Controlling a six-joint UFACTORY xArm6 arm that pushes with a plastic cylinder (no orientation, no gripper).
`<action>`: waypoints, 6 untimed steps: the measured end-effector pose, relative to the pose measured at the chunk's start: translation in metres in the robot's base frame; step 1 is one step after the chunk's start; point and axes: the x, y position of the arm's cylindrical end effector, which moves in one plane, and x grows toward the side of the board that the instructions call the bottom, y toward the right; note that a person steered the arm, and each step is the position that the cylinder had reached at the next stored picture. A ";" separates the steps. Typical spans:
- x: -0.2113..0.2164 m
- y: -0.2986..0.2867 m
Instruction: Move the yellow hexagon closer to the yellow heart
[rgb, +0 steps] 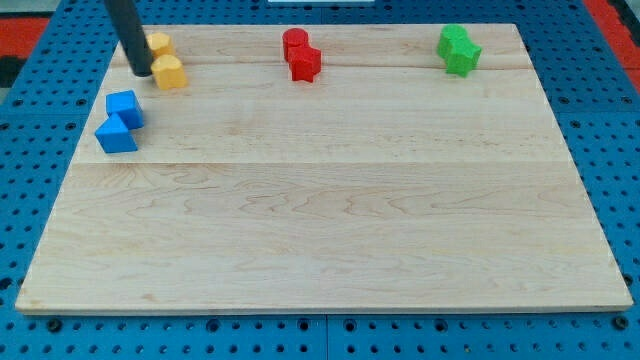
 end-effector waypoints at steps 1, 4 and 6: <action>0.001 0.033; -0.033 -0.086; -0.054 -0.045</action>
